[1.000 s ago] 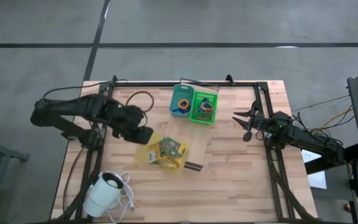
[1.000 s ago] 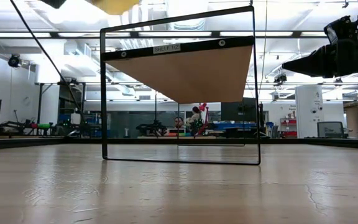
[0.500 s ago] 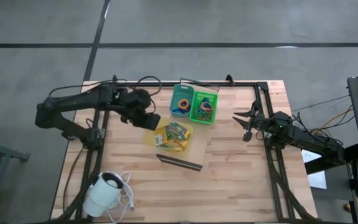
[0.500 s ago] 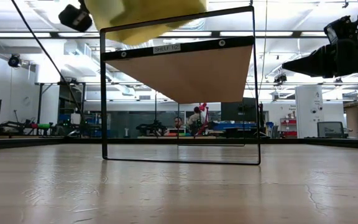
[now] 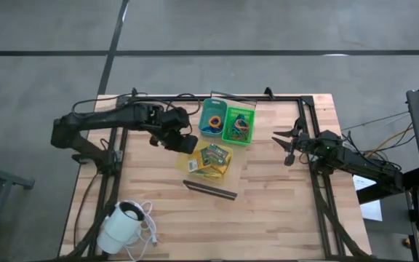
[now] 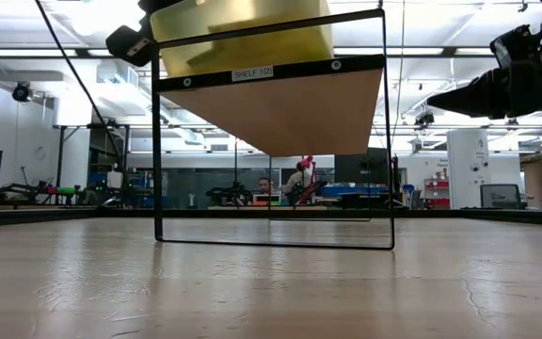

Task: Pick & Place Office Desk Supplies
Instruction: Put the yellow bin on the shelf, then return to Home Position

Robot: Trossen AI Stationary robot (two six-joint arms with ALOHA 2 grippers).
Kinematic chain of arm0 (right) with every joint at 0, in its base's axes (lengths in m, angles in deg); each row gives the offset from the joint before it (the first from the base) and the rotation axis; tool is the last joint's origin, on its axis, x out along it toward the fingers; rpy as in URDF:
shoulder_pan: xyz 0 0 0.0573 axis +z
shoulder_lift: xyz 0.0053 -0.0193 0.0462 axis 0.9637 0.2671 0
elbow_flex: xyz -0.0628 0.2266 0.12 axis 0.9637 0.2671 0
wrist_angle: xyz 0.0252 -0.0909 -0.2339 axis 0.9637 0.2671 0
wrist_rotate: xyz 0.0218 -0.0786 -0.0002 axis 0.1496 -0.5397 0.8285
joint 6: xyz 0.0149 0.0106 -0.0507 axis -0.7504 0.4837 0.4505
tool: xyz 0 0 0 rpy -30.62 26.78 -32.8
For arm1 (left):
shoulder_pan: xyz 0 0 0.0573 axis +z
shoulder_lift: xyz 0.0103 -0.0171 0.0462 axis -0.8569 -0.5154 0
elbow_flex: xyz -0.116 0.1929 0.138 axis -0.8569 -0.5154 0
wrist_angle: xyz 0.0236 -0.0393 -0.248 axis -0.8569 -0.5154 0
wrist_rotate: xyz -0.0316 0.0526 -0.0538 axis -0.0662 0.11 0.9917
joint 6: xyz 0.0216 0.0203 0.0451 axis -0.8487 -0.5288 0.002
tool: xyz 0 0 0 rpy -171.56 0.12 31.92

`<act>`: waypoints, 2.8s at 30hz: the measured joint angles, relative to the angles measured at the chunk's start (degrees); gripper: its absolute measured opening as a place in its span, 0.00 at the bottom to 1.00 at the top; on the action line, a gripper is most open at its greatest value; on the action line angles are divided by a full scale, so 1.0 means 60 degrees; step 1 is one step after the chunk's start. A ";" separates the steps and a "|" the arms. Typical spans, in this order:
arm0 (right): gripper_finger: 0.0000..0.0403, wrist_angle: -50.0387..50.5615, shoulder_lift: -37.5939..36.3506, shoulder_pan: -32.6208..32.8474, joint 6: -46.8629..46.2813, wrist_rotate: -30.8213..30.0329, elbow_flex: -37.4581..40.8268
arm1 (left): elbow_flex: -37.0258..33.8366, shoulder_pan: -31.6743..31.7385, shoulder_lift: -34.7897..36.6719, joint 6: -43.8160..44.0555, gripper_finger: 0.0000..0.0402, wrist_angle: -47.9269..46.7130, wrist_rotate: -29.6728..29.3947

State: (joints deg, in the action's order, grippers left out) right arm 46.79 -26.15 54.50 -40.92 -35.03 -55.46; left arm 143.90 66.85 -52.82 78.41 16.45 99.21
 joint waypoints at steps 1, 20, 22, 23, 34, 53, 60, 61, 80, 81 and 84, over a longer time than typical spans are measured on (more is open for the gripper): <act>0.21 0.0010 0.0000 0.0000 0.0000 0.0002 0.0000 | 0.0000 0.0000 -0.0072 0.0002 0.06 0.0025 0.0081; 0.22 0.0066 0.0004 0.0000 0.0000 0.0001 0.0000 | 0.0000 -0.0047 -0.0773 0.0345 0.06 0.0666 0.0399; 0.22 0.0067 0.0004 0.0000 0.0000 0.0002 0.0000 | 0.0000 -0.0047 -0.0773 0.0395 0.06 0.0666 0.0400; 0.22 0.0065 0.0004 0.0000 0.0000 0.0000 0.0000 | 0.0000 -0.0047 -0.0773 0.0392 0.06 0.0667 0.0399; 0.19 0.0078 0.0004 0.0001 0.0000 0.0002 0.0000 | -0.0493 -0.0138 -0.0773 0.0556 0.06 0.1014 0.0984; 0.22 0.0092 0.0004 0.0000 0.0000 0.0000 0.0000 | -0.0423 -0.0131 -0.0754 0.0603 0.31 0.1054 0.0937; 0.22 0.0096 0.0004 0.0000 0.0000 0.0000 0.0000 | -0.0423 -0.0129 -0.0316 0.0580 0.46 0.1321 0.0963; 0.22 0.0099 0.0004 0.0000 0.0000 0.0003 0.0000 | -0.0420 -0.0130 -0.0205 0.0574 0.47 0.1354 0.0954; 0.21 0.0121 0.0004 0.0000 0.0000 0.0004 0.0000 | 0.0007 -0.1439 0.2241 -0.4774 0.40 0.1878 -0.0925; 0.21 0.0123 0.0002 0.0000 0.0000 0.0004 0.0000 | 0.0007 -0.1665 0.2292 -0.5503 0.39 0.1876 -0.1050; 0.22 0.0121 0.0002 0.0000 0.0000 0.0002 0.0000 | -0.0219 -0.2477 0.2381 -0.7036 0.34 0.2208 -0.1492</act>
State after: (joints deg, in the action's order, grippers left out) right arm 47.52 -26.14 54.50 -40.92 -35.02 -55.46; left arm 142.58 51.99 -38.54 36.20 29.70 90.26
